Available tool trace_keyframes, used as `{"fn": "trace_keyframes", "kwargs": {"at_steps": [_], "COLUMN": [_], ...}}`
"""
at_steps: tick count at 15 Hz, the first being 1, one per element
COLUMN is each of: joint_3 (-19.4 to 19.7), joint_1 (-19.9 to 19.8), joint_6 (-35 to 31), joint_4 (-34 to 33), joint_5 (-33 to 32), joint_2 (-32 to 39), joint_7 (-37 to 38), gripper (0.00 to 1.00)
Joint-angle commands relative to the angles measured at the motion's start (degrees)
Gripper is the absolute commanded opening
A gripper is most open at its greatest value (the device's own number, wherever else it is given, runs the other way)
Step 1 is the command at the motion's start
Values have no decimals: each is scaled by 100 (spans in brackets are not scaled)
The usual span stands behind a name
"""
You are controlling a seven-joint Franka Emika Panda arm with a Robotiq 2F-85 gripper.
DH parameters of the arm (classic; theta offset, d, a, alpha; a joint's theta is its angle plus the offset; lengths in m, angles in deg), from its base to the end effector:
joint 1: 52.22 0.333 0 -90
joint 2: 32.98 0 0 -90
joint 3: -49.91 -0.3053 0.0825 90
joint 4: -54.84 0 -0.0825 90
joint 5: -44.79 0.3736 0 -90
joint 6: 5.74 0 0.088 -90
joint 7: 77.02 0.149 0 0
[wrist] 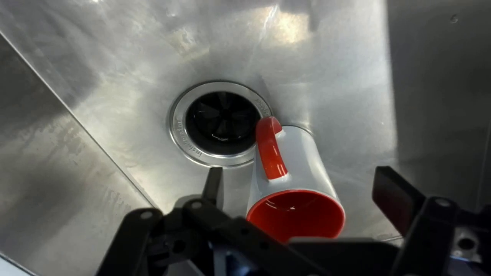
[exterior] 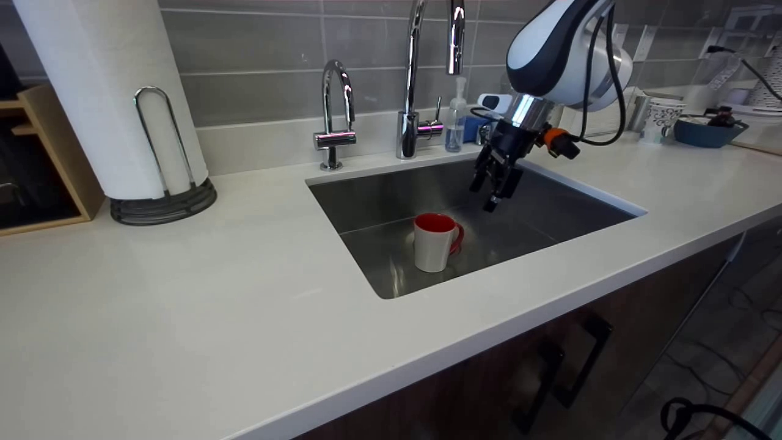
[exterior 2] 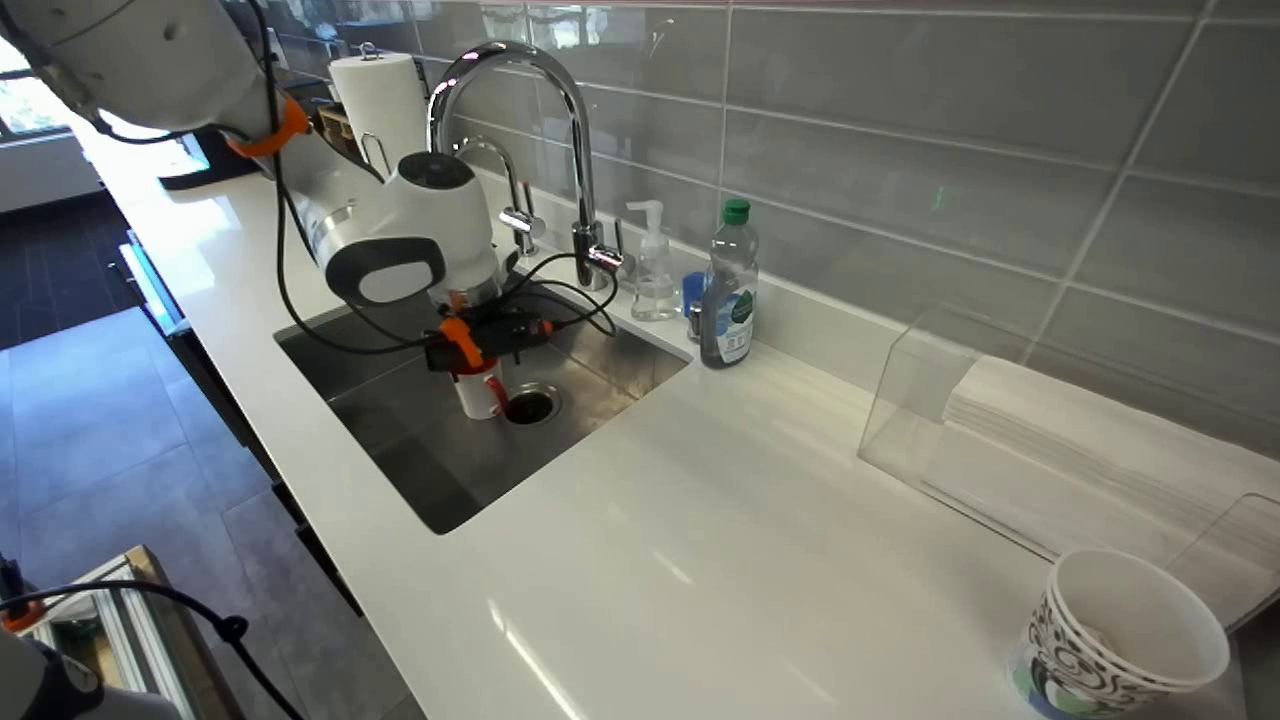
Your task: Pick up the red and white mug from the sink and put it on the kitchen counter
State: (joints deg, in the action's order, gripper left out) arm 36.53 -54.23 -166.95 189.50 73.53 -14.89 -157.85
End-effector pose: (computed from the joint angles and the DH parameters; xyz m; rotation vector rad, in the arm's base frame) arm 0.5159 0.0924 0.1702 -2.5151 -1.5897 -0.3944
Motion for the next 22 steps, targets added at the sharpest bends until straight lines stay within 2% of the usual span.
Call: {"fn": "trace_keyframes", "kwargs": {"at_steps": [1,4,11,12,16,19,22], "joint_3": [-447,-725,-869,-906,-991,-1019,-958], "joint_1": [-377,-612,-962,-1018,-1098,-1085,-1030], "joint_6": [-546,-914,-1122,-1157,-1134,-1118,-1101], "joint_4": [-4,-63,-268,-309,-516,-656,-772], "joint_5": [-207,-453,-1582,-1682,-2051,-2272,-2459], "joint_2": [363,634,1237,1321,1586,1728,1831], "joint_7": [-776,-1095,-932,-915,-816,-764,-701], "gripper": [100,100,100,88,59,55,62]}}
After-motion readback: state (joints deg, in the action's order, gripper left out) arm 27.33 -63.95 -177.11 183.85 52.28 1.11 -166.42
